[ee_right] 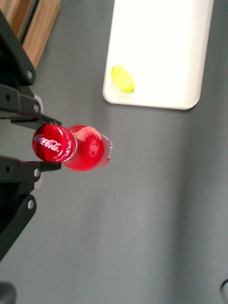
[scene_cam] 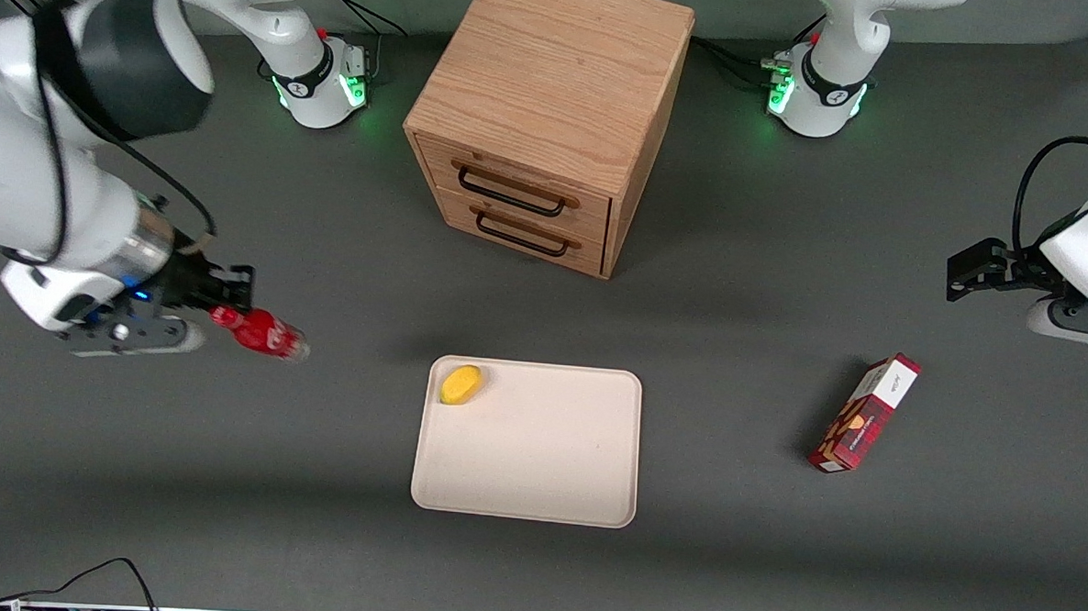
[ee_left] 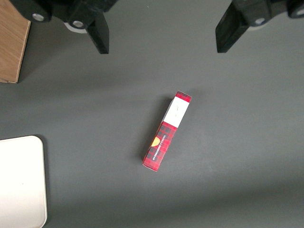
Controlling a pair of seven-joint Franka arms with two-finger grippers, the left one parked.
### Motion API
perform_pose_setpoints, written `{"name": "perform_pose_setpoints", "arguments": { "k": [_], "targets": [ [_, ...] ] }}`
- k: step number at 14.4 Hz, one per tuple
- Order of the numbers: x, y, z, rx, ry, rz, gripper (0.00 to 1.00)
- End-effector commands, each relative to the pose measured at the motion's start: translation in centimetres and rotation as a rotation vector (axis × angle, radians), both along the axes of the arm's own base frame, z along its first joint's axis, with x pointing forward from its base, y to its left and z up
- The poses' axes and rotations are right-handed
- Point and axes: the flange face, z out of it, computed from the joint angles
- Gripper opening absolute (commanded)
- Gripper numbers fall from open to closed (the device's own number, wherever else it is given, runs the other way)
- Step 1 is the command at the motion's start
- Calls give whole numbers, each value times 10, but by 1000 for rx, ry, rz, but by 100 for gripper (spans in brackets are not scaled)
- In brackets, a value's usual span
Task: Place coke bottle on tray
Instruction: 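Carry the bottle with the right gripper over the white tray, then lower the bottle onto the tray and open the right gripper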
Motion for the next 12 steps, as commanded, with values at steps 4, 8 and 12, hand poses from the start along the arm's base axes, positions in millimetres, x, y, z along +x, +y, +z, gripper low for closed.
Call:
{"name": "perform_pose_setpoints", "arguments": {
  "k": [4, 8, 12],
  "targets": [
    [45, 69, -51, 77, -146, 67, 0],
    [62, 107, -96, 122, -213, 95, 0],
    [79, 127, -143, 134, -200, 106, 0]
  ]
}}
